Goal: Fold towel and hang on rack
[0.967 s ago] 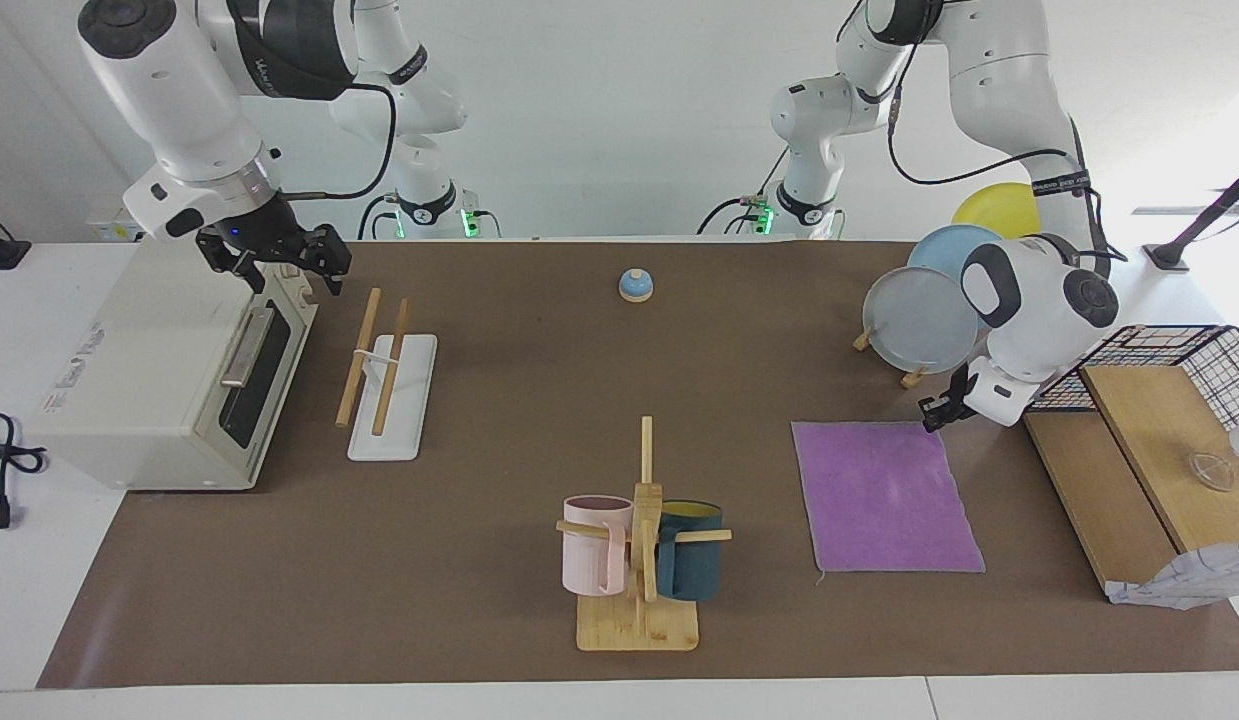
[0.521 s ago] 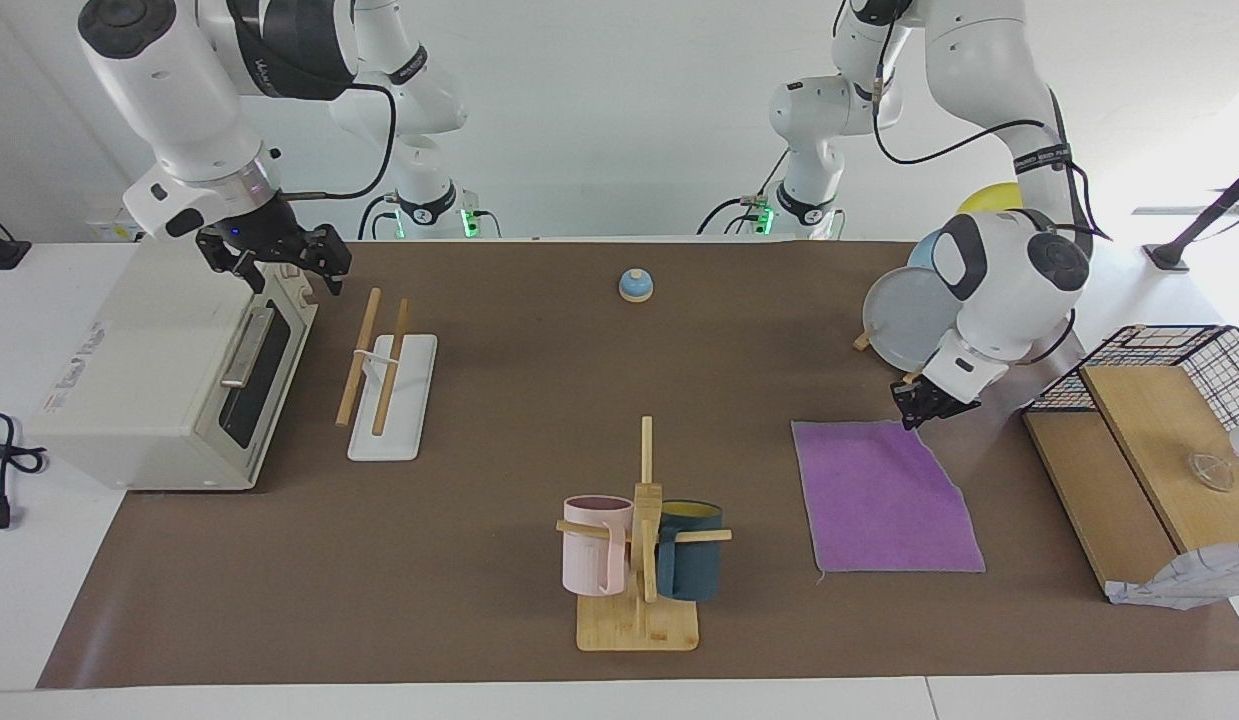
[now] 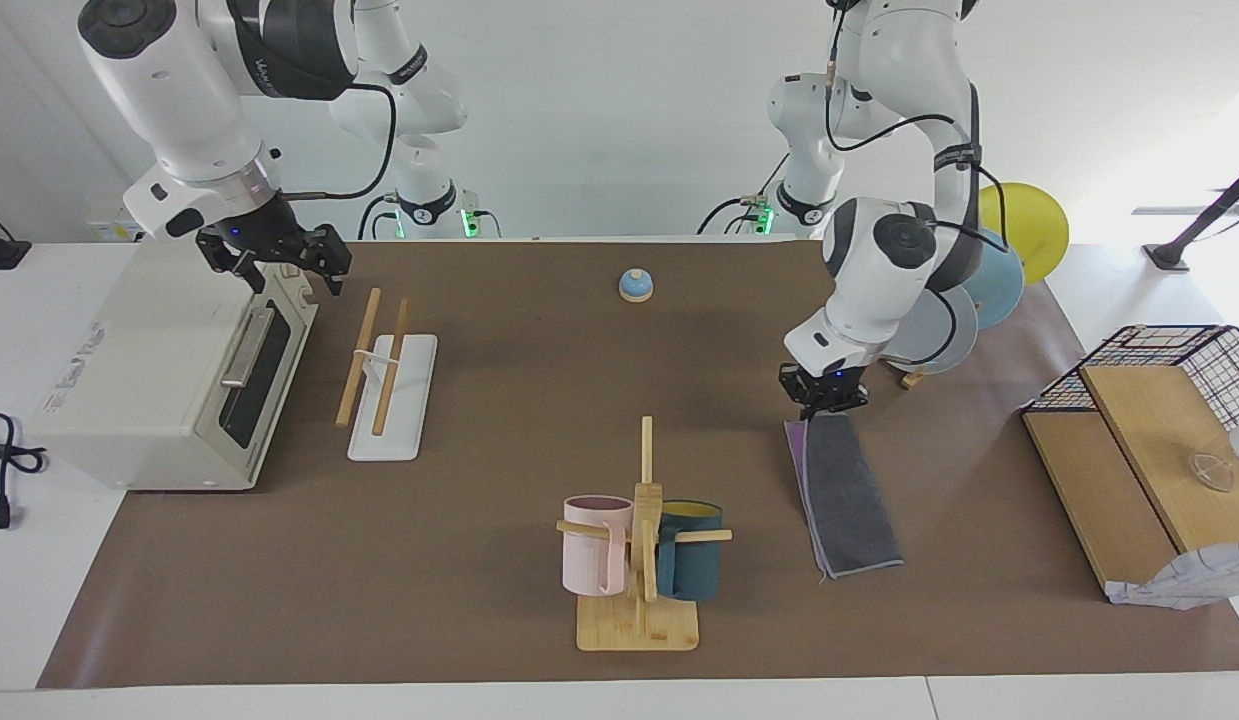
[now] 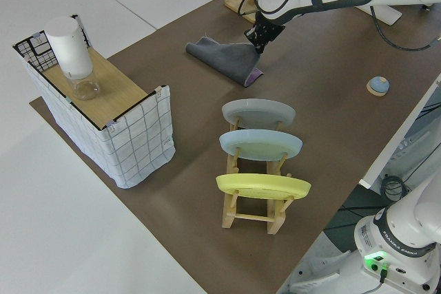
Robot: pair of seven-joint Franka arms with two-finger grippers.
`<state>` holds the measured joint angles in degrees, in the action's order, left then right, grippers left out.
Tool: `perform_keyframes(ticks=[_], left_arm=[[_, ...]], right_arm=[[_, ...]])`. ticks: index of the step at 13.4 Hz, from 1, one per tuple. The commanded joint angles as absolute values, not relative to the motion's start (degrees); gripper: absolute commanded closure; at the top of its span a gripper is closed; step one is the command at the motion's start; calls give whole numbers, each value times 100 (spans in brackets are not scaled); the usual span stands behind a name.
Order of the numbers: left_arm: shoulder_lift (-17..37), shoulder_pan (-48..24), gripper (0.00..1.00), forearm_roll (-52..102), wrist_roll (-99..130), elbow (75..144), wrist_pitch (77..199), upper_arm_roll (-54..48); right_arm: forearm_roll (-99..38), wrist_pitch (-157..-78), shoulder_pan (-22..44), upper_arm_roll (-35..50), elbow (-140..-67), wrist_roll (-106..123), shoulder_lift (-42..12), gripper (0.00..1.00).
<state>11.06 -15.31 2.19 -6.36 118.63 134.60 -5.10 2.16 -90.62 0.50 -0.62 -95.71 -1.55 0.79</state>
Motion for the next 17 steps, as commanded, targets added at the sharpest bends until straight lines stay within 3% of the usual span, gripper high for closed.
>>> perform_keyframes(ticks=[1, 4, 8, 13, 17], left_arm=[[905, -1600, 1, 97, -554, 12498, 13984, -413], [897, -1504, 0, 114, -484, 12393, 13738, -404], [975, -863, 0, 254, -554, 11673, 12859, -431], [1124, -142, 0, 1307, -1239, 11619, 13148, -431], [1598, -114, 0, 2450, -1659, 11610, 13395, -448]], right_arm=[[70, -8982, 26, -79, -9519, -44, 79, 0], [70, -8982, 26, -79, -9519, -44, 79, 0], [70, -8982, 26, -79, -9519, -44, 79, 0], [70, -8982, 26, -79, -9519, -44, 79, 0], [70, -8982, 18, -79, -9519, -44, 79, 0]])
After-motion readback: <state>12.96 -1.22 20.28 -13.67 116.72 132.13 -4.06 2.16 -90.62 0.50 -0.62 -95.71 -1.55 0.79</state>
